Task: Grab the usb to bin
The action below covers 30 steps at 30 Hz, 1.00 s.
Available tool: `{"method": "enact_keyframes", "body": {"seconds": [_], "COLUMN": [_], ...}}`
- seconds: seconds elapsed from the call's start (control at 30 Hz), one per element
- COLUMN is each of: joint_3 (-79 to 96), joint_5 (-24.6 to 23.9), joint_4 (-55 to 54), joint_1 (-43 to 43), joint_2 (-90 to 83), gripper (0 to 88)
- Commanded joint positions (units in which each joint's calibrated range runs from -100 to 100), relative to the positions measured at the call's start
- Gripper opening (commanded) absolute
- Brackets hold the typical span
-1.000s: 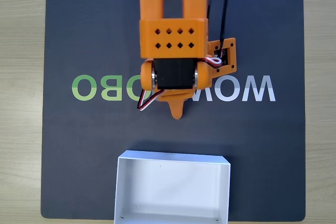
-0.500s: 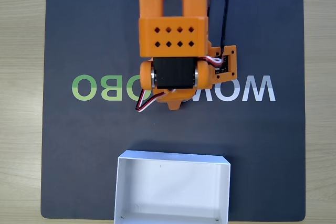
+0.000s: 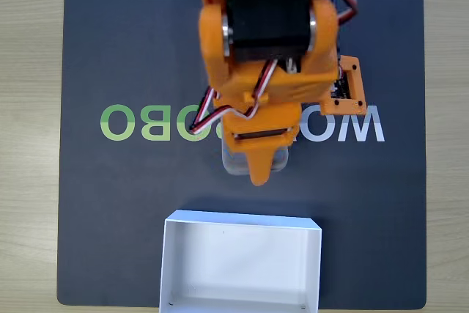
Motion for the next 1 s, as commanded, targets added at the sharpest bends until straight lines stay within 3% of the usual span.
{"method": "enact_keyframes", "body": {"seconds": [0.0, 0.37, 0.97], "joint_3": [-7.0, -13.6, -55.1], "joint_5": [0.2, -0.2, -0.2], "joint_4": [-4.3, -10.3, -12.8], "joint_1": [0.7, 4.1, 4.6], "joint_2": [-11.2, -18.2, 31.7], "gripper": [19.9, 19.9, 19.9]}}
